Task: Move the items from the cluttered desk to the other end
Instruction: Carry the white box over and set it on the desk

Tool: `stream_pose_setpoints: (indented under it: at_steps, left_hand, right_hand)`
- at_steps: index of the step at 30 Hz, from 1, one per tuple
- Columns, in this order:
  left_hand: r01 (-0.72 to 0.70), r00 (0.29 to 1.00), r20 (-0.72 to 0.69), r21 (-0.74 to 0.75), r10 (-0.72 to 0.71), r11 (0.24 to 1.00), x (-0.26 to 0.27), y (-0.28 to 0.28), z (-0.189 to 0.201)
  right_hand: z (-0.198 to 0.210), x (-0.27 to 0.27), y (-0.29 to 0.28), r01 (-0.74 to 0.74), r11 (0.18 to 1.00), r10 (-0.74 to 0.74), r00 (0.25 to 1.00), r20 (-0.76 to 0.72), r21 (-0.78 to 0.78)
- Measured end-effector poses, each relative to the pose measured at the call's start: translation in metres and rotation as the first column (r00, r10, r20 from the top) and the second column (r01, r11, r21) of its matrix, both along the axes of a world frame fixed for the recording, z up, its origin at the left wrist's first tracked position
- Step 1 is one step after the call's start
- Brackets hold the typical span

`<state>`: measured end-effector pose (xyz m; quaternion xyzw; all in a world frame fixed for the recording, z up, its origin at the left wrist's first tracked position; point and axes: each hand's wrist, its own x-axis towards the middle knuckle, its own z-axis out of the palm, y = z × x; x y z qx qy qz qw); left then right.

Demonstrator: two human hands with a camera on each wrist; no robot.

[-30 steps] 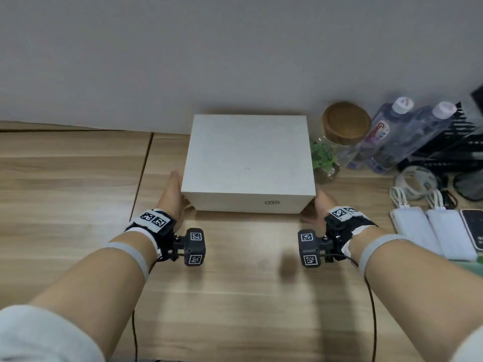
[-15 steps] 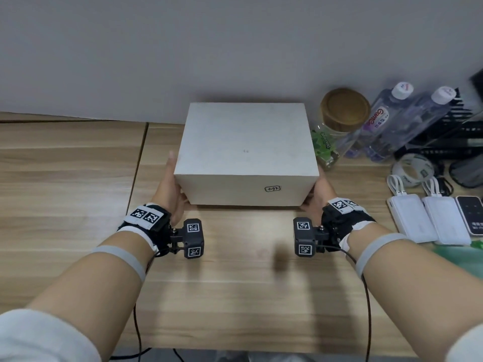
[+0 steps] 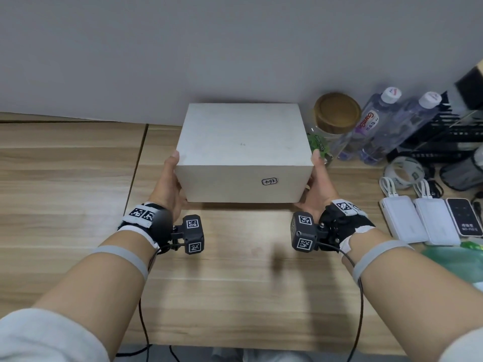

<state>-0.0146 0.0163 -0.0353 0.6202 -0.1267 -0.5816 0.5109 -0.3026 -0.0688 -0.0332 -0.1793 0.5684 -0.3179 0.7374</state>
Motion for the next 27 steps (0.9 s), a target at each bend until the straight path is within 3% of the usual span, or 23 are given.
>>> stream_pose_setpoints:
  at_steps: [4, 13, 20, 27]
  left_hand:
    - [-0.071, 0.997, 0.036, 0.033, 0.069, 0.997, -0.001, 0.004, 0.001]
    - [-0.177, 0.978, 0.127, 0.069, 0.167, 0.982, 0.039, 0.052, 0.037]
    - [-0.358, 0.932, 0.091, 0.067, 0.352, 0.931, 0.118, 0.129, 0.074]
    - [-0.484, 0.874, 0.068, 0.04, 0.481, 0.874, 0.234, 0.246, 0.092]
  right_hand:
    - [0.005, 0.002, 0.003, 0.035, 0.999, -0.036, 0.997, 0.074, 0.014]
    - [0.026, 0.059, 0.019, 0.039, 0.995, -0.044, 0.997, 0.061, 0.088]
    - [0.075, 0.157, 0.068, -0.141, 0.988, 0.136, 0.988, 0.079, 0.065]
    - [0.107, 0.288, 0.159, -0.304, 0.952, 0.305, 0.952, 0.025, -0.033]
